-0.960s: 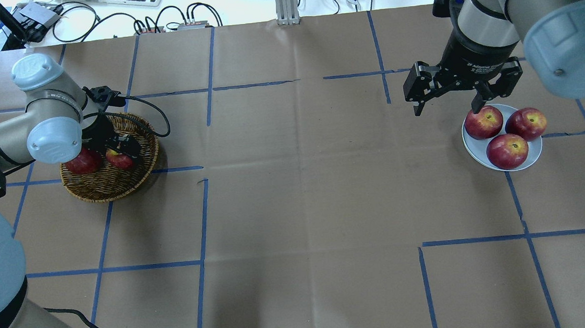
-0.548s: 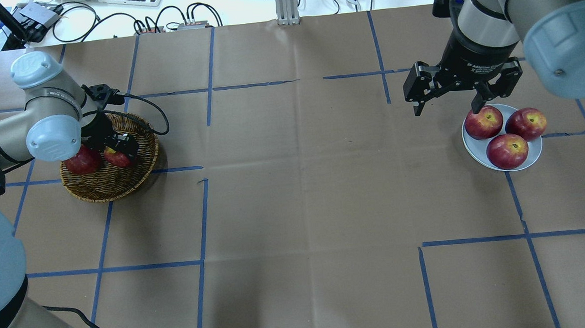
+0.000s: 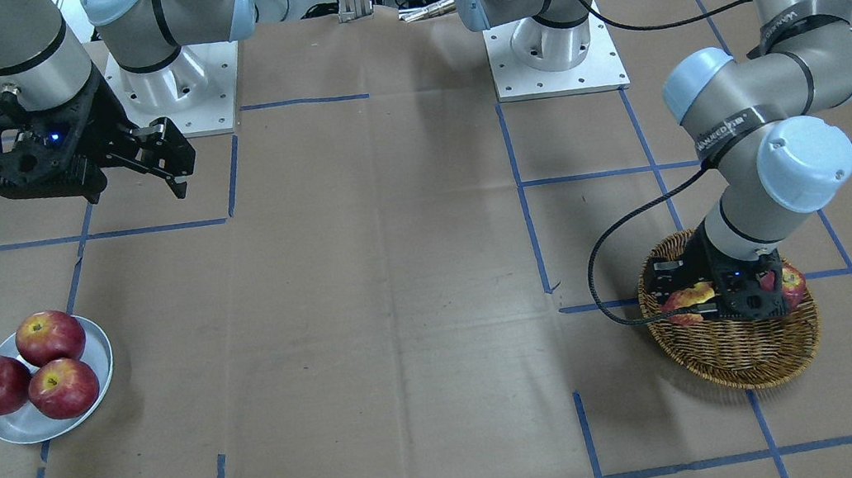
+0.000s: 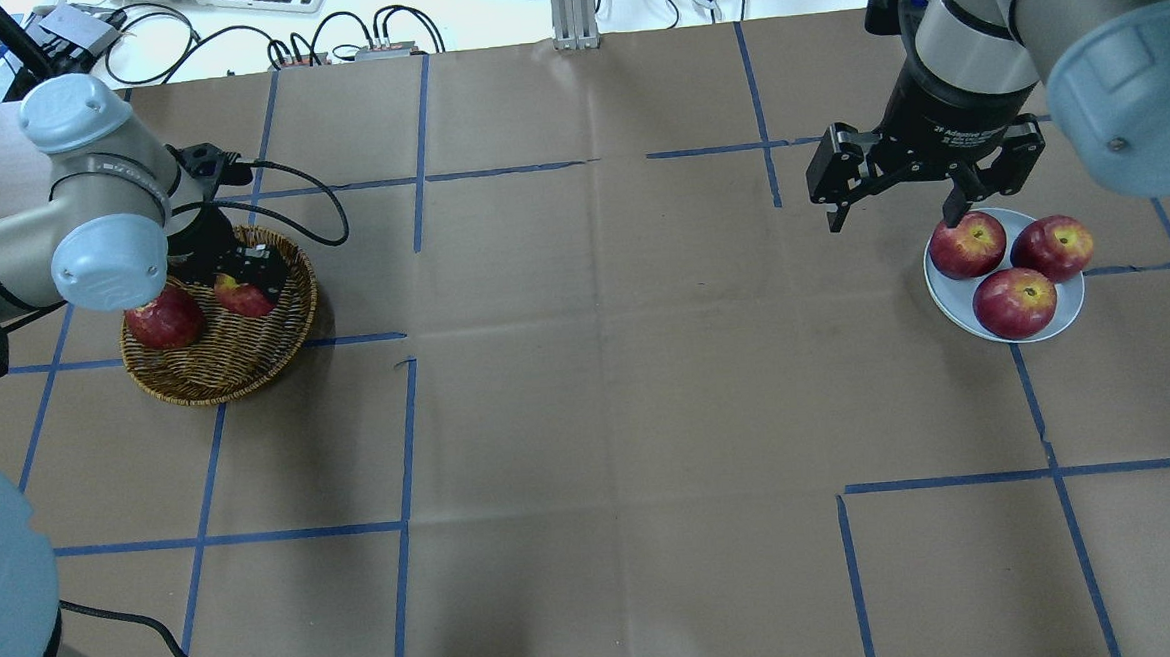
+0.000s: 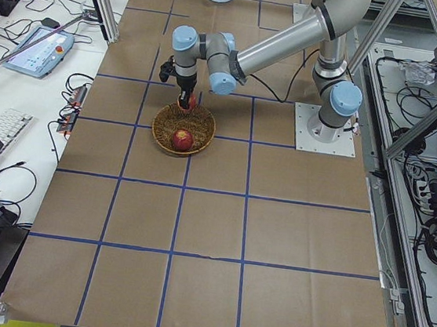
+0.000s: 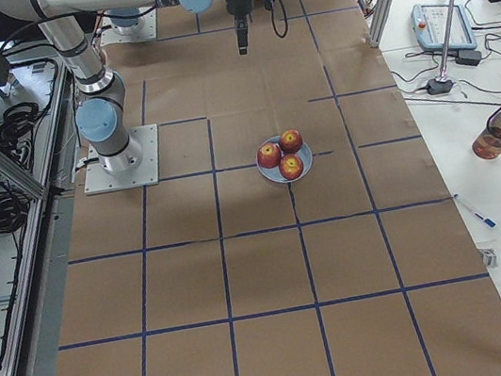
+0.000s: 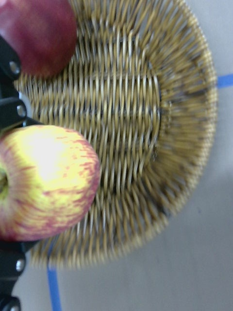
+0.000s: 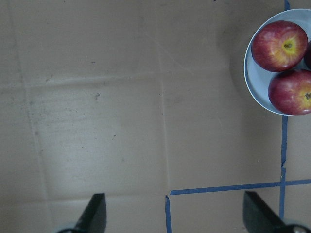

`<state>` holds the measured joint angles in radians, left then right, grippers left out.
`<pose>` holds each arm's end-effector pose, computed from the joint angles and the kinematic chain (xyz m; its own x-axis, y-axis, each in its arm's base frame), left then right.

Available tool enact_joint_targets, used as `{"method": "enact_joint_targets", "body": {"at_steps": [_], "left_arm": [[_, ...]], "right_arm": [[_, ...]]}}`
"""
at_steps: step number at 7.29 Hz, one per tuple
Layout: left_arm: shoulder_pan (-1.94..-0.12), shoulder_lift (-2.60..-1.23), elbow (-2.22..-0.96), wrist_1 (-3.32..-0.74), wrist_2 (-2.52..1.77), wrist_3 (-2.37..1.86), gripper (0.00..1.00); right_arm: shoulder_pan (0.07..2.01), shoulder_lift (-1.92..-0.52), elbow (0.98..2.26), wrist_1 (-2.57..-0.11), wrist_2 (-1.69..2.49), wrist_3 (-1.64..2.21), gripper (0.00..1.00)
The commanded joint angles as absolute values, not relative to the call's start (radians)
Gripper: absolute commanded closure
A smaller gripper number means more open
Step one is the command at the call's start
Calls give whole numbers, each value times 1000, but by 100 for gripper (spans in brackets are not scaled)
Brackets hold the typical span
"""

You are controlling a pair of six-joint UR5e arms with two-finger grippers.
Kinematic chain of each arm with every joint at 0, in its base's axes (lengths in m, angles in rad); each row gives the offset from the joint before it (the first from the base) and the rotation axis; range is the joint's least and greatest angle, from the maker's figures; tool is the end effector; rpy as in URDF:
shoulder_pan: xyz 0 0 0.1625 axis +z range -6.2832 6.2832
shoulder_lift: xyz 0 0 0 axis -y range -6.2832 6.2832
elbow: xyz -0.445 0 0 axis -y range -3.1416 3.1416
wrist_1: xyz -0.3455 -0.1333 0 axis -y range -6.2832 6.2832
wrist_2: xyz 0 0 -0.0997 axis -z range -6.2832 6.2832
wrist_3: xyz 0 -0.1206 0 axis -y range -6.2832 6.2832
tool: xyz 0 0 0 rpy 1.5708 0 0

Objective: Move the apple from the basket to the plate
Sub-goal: 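Lift the striped apple with the left gripper and carry it toward table center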

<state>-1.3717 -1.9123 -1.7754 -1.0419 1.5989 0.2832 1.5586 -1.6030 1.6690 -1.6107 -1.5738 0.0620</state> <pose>-0.0202 -0.5569 0.2801 -0.9962 0.0845 -0.0222 0.0840 0.9962 0.0244 0.1277 -0.4285 0.4613 -0.9972 0.0740 0.0046 0.0741 0.9969 0.0259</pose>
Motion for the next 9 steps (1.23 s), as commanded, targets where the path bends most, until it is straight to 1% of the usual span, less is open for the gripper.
{"method": "enact_joint_targets", "body": {"at_steps": [1, 2, 3, 4, 6, 9], "left_arm": [[-1593, -1899, -1740, -1098, 1595, -57, 47], [-1709, -1932, -1692, -1098, 1595, -209, 46], [-1817, -2012, -1619, -1100, 1597, -266, 47], [-1888, -2087, -1567, -1097, 1586, -341, 47], [-1931, -2140, -1520, -1081, 1585, -359, 47], [-1968, -2189, -1508, -1024, 1582, -370, 46]], "right_arm": [[1559, -1603, 1669, -1611, -1574, 63, 0], [1559, -1603, 1669, -1611, -1574, 61, 0], [1559, -1603, 1669, -1611, -1575, 61, 0], [1559, -1603, 1669, -1611, -1575, 61, 0], [1559, -1603, 1669, -1611, -1575, 61, 0], [1559, -1603, 1669, -1611, -1575, 61, 0]]}}
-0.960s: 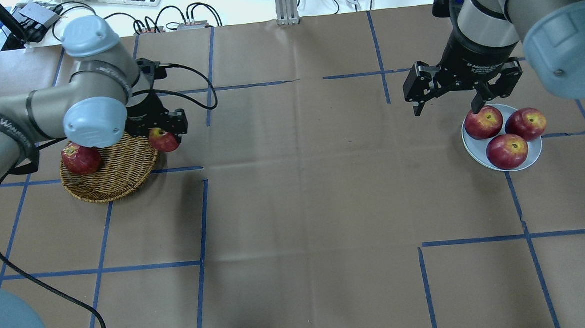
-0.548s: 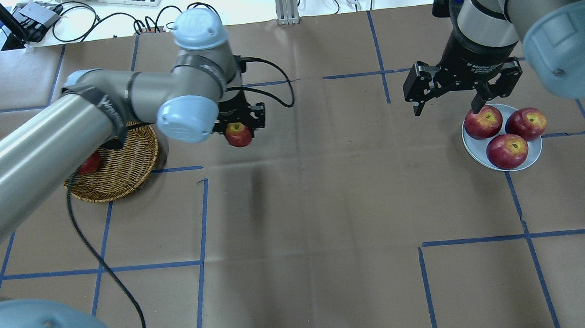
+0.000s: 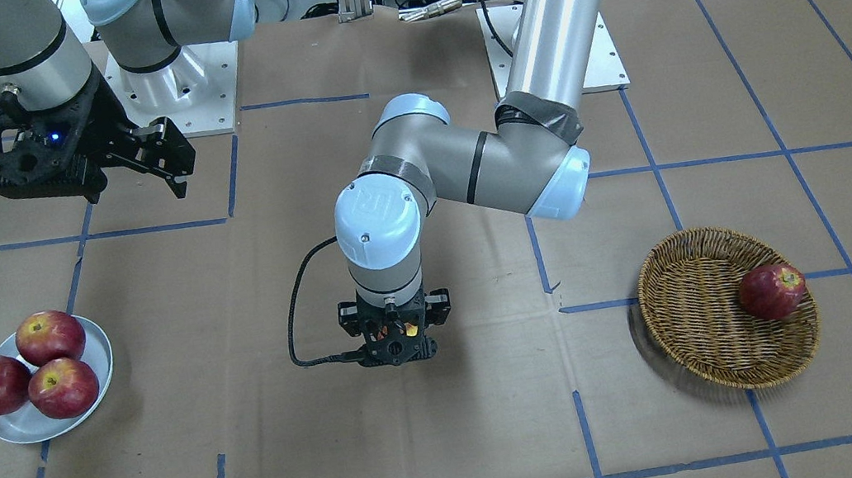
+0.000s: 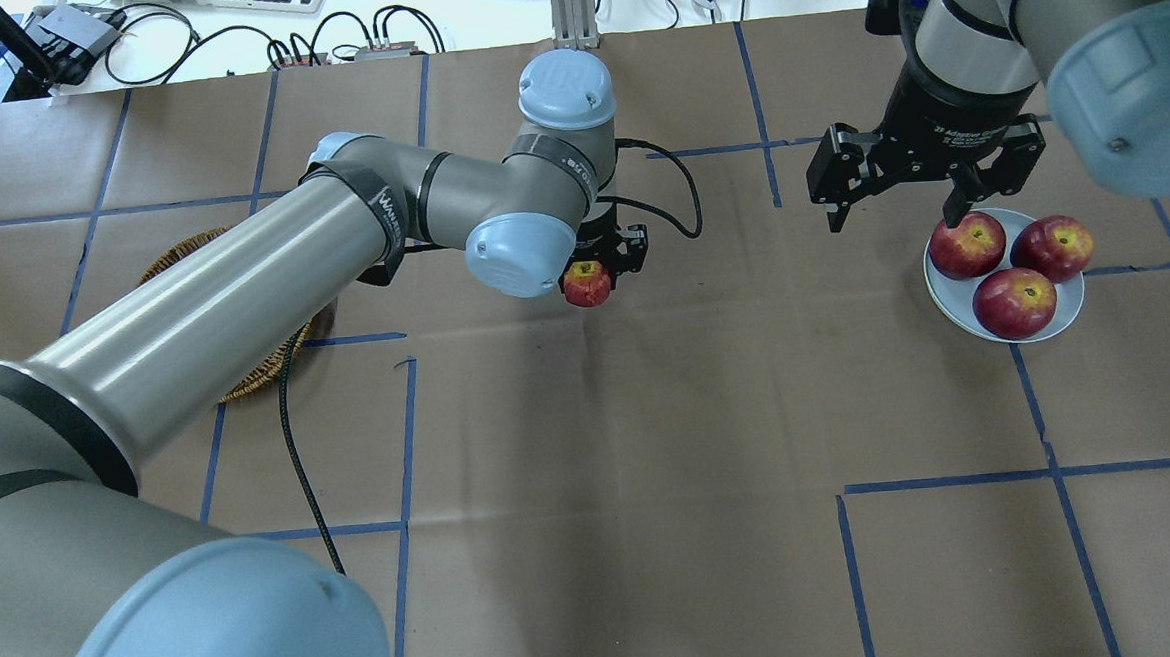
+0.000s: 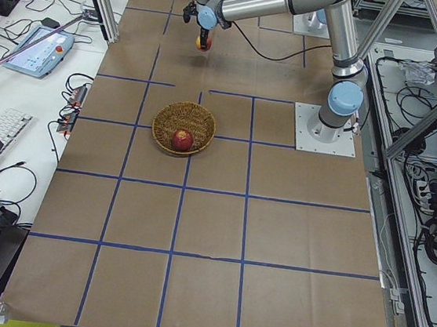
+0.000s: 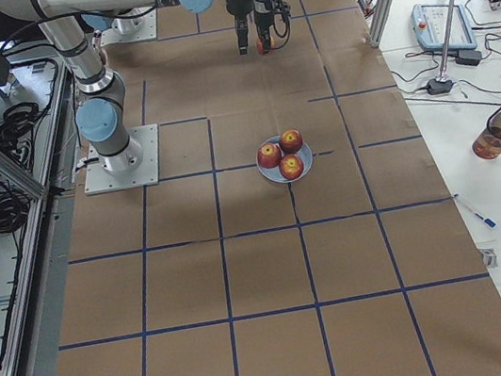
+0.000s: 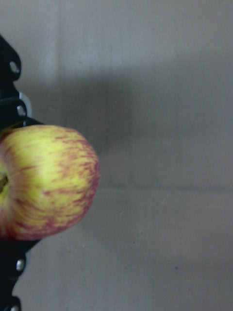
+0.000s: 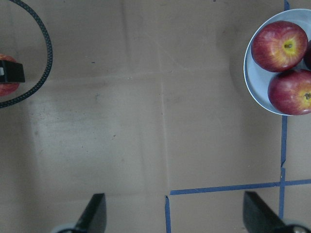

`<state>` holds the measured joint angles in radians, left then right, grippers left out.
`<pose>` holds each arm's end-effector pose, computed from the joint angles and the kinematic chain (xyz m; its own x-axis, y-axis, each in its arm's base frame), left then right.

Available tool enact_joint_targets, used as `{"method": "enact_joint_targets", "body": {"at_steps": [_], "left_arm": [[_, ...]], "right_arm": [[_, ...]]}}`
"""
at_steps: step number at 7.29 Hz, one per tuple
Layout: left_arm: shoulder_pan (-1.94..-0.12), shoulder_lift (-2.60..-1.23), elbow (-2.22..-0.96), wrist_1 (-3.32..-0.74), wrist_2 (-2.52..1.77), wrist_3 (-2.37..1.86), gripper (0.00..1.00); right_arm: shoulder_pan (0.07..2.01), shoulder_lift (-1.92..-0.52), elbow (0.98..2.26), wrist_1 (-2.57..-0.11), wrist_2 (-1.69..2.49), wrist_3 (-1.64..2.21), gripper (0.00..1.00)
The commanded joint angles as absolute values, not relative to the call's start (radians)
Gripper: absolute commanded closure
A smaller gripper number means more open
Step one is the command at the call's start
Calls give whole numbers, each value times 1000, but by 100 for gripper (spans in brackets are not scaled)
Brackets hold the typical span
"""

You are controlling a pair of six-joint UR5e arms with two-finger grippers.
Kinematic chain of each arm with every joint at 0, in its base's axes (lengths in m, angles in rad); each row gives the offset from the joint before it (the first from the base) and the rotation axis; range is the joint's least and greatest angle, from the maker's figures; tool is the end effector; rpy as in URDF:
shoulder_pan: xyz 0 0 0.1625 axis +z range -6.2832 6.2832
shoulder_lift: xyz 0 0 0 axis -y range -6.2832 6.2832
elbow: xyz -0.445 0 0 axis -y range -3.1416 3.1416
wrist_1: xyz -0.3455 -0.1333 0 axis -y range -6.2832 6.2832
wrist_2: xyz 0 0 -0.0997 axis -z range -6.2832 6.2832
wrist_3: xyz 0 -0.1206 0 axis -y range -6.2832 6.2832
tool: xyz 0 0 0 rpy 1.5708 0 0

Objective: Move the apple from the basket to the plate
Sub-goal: 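Lift the striped apple with the left gripper and carry it toward table center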

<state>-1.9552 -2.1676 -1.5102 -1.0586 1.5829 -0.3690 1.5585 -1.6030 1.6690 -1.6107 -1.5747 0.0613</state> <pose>-0.3637 -0.5474 0.2311 -0.9997 0.0157 -0.0199 0.0154 0.9997 0.0180 0.1276 -0.4285 0.4613 -0.9973 0.0734 0.0055 0.0735 0.9970 0.0258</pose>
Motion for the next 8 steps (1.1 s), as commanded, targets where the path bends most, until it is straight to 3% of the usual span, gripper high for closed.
{"method": "enact_joint_targets", "body": {"at_steps": [1, 4, 5, 6, 7, 8], "left_arm": [[-1971, -2195, -1508, -1022, 1582, -371, 45], [-1973, -2197, -1519, -1022, 1582, -362, 41], [-1973, -2201, -1517, -1022, 1582, -359, 31], [-1973, -2203, -1517, -1022, 1580, -359, 11], [-1973, -2203, -1519, -1022, 1580, -359, 3], [-1971, -2195, -1510, -1023, 1566, -360, 1]], "right_arm": [[1559, -1603, 1669, -1611, -1575, 61, 0], [1559, -1601, 1669, -1611, -1575, 61, 0], [1559, -1601, 1669, -1611, -1575, 61, 0], [1559, -1603, 1670, -1611, -1575, 61, 0], [1559, -1601, 1671, -1611, -1575, 61, 0], [1559, -1601, 1671, -1611, -1575, 61, 0]]}}
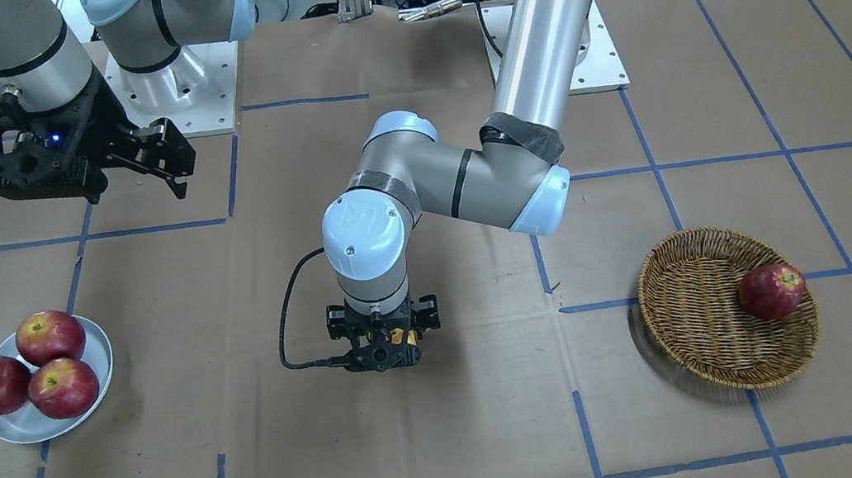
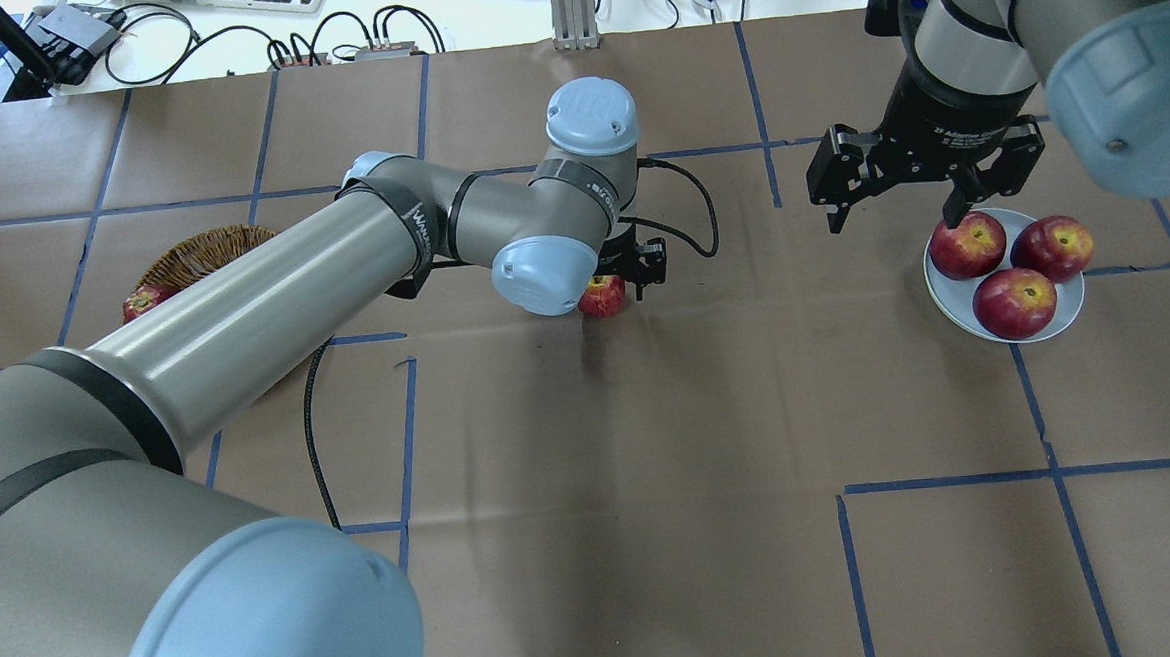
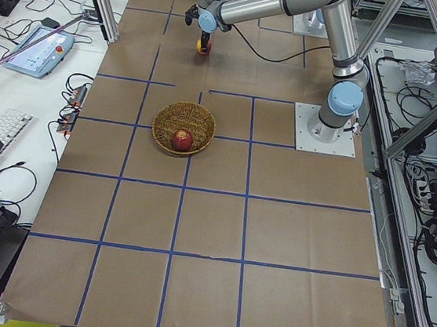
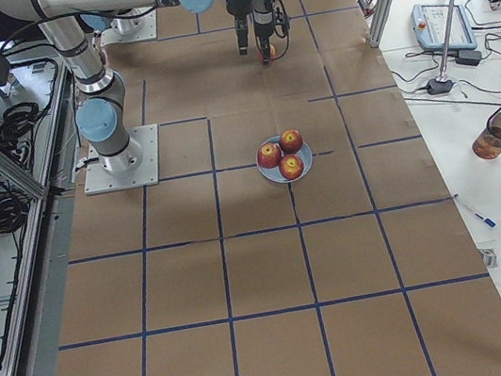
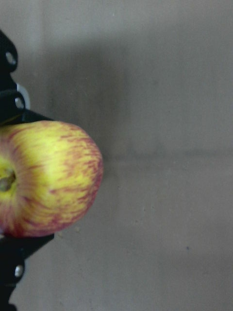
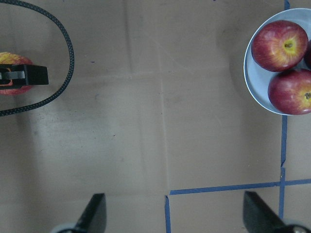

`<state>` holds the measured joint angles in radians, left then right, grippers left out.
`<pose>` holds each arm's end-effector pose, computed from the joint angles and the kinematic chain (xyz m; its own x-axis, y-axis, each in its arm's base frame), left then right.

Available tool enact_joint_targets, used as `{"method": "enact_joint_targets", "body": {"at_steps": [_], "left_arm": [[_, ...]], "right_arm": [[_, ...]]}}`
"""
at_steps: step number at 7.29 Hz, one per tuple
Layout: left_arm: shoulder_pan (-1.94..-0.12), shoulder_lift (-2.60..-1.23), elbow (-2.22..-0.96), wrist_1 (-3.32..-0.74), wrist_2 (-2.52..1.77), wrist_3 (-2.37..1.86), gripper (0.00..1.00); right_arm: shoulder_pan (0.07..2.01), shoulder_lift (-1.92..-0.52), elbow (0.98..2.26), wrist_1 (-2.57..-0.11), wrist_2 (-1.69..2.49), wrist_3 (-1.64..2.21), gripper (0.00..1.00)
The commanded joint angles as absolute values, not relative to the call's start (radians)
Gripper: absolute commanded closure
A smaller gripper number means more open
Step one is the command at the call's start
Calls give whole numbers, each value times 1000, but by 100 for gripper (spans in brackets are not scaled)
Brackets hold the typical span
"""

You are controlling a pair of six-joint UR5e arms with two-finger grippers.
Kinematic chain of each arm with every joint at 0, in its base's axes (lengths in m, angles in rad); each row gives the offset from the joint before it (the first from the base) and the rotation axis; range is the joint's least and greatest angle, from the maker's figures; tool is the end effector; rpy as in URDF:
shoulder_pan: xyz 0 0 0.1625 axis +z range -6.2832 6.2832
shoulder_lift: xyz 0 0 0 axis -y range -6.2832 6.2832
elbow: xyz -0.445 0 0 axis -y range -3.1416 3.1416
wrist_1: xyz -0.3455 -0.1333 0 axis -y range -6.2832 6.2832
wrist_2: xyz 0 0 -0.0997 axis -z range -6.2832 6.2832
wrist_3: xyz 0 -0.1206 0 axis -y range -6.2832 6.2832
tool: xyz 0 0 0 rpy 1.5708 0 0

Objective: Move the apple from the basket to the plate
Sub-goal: 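Lift the striped apple with the left gripper and carry it toward table center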

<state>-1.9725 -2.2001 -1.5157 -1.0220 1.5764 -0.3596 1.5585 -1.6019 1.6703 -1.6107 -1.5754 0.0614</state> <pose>-0.3757 -0.5451 0.2115 -0.9990 0.0423 -0.0142 0.0420 0.9989 0.0218 0.1275 -0.4287 0.4603 -0.9973 0.0735 0.0063 0.0736 0.9969 0.0282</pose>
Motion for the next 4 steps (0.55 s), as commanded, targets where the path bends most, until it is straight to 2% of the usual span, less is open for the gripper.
{"method": "enact_joint_targets", "body": {"at_steps": [1, 4], "left_arm": [[-1970, -2160, -1506, -1028, 1568, -356, 1], [-1869, -1941, -1439, -1309, 1572, -192, 1]], "right_arm": [[1559, -1601, 1671, -1611, -1575, 61, 0], [1559, -1601, 1674, -1612, -1575, 61, 0]]}}
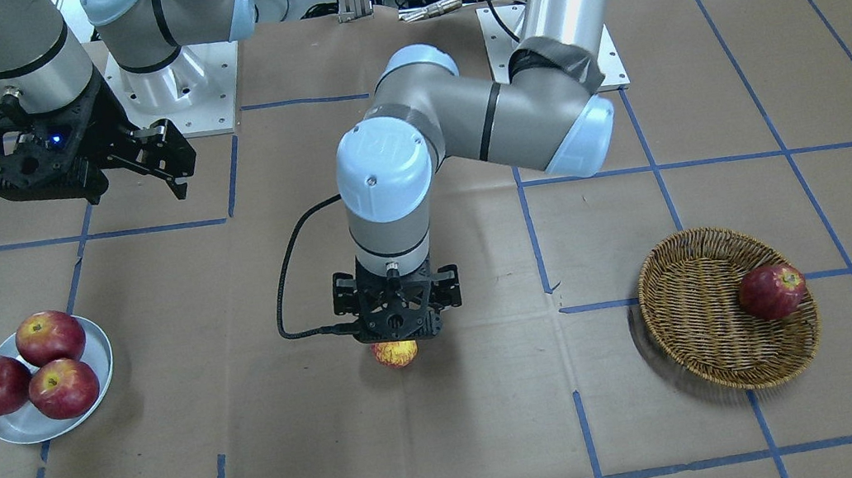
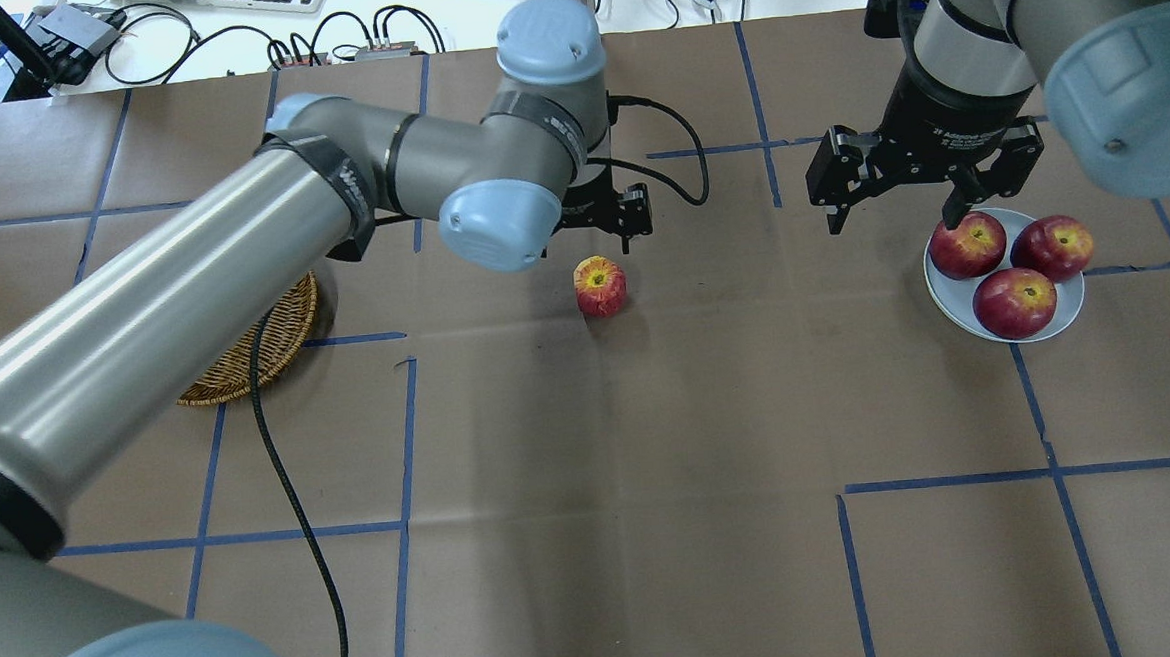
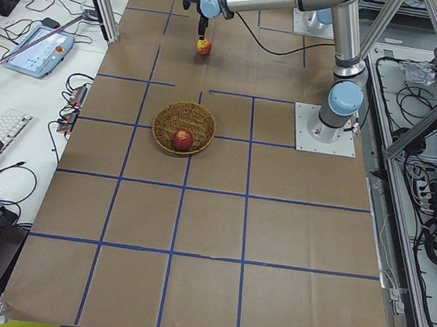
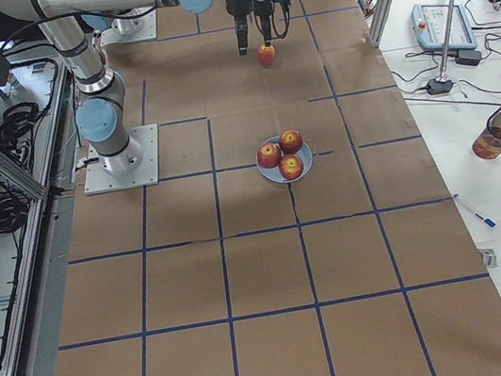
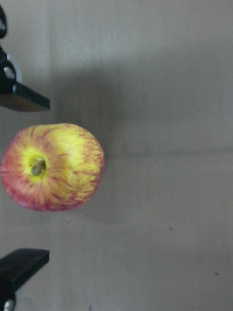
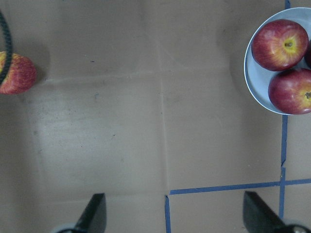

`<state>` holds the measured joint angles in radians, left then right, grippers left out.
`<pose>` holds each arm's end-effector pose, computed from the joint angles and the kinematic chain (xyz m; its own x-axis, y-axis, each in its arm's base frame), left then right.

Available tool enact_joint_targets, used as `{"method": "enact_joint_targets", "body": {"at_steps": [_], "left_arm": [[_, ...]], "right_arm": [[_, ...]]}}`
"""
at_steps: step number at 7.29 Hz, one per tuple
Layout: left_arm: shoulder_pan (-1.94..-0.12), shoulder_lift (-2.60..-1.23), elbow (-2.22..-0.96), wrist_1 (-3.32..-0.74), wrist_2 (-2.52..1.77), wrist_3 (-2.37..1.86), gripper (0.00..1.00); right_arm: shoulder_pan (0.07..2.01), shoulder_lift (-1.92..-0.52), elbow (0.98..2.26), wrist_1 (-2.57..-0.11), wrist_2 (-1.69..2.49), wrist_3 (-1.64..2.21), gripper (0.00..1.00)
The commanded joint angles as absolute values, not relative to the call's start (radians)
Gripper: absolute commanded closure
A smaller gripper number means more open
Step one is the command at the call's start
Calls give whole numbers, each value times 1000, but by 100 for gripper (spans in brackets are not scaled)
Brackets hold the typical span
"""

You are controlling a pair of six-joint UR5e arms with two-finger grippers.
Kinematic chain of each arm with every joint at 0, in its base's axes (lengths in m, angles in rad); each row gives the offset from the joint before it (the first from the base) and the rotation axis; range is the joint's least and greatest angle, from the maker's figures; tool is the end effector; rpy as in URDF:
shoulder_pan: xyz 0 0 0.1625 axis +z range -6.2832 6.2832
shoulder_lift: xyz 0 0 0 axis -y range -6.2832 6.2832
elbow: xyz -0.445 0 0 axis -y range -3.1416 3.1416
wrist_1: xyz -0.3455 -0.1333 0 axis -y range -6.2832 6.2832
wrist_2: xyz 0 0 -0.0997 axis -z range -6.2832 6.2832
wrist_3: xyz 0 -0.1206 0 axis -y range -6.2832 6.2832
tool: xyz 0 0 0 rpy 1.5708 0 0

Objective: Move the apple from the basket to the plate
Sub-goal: 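Release the striped apple on the table and raise the left gripper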

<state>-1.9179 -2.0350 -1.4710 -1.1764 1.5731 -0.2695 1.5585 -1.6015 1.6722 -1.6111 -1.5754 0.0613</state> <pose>-0.3378 -0.5428 0.3197 -0.9970 0.0776 0.0058 0.0774 0.9966 -0.0295 0.1275 -0.4286 0.4593 -0.9973 0.0734 0.0065 0.0735 0.9968 0.0300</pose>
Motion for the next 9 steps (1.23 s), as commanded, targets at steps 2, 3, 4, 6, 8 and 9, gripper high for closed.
{"method": "enact_joint_targets", "body": {"at_steps": [2, 3, 4, 6, 8, 9], "left_arm": [[-1792, -1760, -1446, -1516, 1572, -106, 1], [-1723, -1693, -1445, -1585, 1571, -22, 1], [-1670, -1631, -1468, -1627, 1572, 12, 1], [-1654, -1566, -1488, -1670, 1581, 63, 1], [-1654, -1554, -1488, -1669, 1580, 67, 1], [-1651, -1560, -1488, -1667, 1580, 67, 1]], "right_arm": [[1560, -1601, 1675, -1623, -1577, 66, 0], [1565, -1585, 1677, -1647, -1569, 64, 0], [1594, -1548, 1674, -1708, -1569, 78, 0], [1737, -1462, 1666, -1832, -1586, 224, 0], [1859, -1312, 1610, -1954, -1588, 378, 0], [1908, -1234, 1544, -1960, -1588, 443, 0]]}}
